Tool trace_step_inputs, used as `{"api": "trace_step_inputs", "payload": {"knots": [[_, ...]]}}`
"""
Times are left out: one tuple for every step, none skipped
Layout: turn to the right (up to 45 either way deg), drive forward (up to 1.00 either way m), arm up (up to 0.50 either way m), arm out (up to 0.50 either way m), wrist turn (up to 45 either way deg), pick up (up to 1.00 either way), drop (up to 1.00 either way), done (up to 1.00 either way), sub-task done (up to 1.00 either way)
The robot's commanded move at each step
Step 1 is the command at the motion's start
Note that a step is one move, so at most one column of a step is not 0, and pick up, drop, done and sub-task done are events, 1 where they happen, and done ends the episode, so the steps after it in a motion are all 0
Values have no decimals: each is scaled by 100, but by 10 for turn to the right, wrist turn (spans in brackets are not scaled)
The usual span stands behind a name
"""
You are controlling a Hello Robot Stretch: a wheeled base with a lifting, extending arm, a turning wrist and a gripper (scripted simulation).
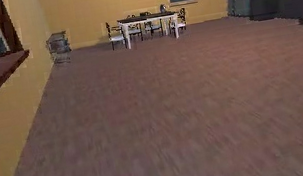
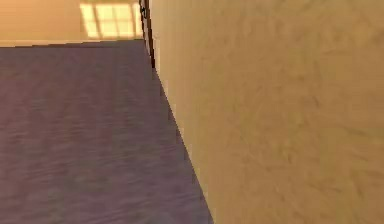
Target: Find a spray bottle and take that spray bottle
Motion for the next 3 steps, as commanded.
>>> {"api": "trace_step_inputs", "payload": {"knots": [[-150,0,0,0,0,0,0,0,0],[0,20,0,0,0,0,0,0,0],[450,0,0,0,0,0,0,0,0]]}}
